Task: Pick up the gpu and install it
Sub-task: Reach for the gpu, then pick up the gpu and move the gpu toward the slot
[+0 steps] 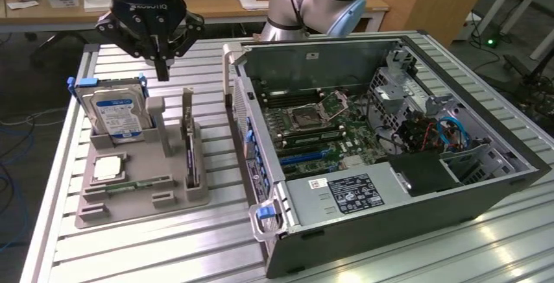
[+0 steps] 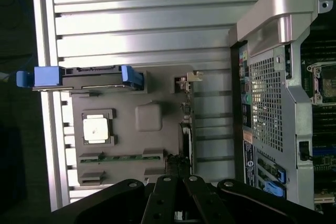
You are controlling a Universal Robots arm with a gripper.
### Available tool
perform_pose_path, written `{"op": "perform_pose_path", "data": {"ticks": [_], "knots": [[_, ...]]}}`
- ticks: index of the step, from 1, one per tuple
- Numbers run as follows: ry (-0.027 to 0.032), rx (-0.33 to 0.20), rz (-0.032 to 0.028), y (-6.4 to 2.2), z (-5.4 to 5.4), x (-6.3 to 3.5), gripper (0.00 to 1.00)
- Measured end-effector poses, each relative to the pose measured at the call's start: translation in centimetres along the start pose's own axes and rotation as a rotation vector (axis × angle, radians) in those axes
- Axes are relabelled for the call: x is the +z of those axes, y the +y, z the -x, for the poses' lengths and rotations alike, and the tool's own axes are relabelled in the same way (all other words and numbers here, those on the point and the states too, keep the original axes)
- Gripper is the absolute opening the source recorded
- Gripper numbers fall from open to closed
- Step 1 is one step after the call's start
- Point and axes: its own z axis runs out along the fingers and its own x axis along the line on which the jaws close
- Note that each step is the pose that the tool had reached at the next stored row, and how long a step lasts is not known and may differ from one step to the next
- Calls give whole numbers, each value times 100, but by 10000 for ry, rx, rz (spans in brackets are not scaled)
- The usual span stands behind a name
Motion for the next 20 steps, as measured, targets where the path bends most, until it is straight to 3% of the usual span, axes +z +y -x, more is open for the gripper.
{"op": "perform_pose_path", "data": {"ticks": [15, 17, 19, 20], "knots": [[2, -1, 0, 0, -1, 0, 11], [2, 0, 0, 0, -1, 0, 23], [2, 0, 0, 0, -1, 0, 23], [2, 0, 0, 0, -1, 0, 29]]}}
